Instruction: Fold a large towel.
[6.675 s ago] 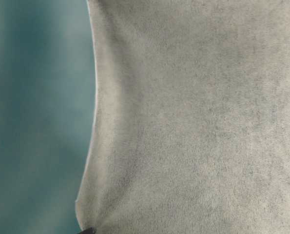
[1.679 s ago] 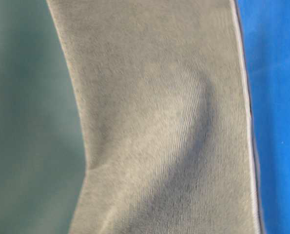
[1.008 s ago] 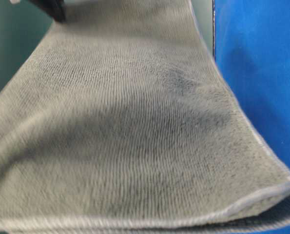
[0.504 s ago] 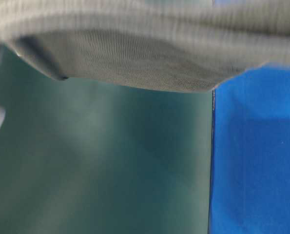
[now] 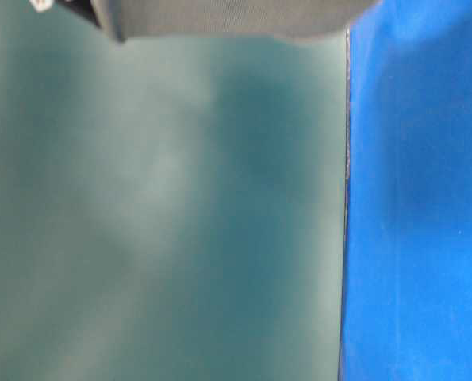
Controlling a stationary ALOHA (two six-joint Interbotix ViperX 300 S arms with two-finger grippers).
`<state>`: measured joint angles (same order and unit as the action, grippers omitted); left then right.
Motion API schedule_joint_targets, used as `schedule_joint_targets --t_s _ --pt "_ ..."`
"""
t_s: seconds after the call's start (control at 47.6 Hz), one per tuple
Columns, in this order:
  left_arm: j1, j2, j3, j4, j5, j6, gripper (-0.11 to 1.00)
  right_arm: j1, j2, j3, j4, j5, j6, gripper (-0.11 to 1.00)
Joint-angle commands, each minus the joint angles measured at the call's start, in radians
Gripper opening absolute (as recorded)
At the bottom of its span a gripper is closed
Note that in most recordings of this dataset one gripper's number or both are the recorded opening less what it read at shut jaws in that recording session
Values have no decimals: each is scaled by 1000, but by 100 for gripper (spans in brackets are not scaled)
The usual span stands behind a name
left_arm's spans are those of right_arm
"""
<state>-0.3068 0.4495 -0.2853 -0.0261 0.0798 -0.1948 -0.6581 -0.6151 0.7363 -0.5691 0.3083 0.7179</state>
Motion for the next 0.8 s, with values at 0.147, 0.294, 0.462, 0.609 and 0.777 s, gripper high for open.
schedule_joint_targets --t_s 0.147,0.294,0.462,0.609,0.777 --pt "-92 -6 -25 -12 -11 -100 3 -38 72 3 -12 14 -5 4" --pt "-120 -46 75 -14 -18 -210 3 -23 207 -38 -14 -20 -6 4" --pt "-144 -112 238 -12 -21 -296 3 15 364 -100 -14 -100 -6 4" --pt "-156 -196 440 -12 -21 -337 3 71 480 -172 -25 -163 -8 4" --pt "-169 -267 635 -12 -31 -391 3 115 563 -249 -75 -183 -17 4"
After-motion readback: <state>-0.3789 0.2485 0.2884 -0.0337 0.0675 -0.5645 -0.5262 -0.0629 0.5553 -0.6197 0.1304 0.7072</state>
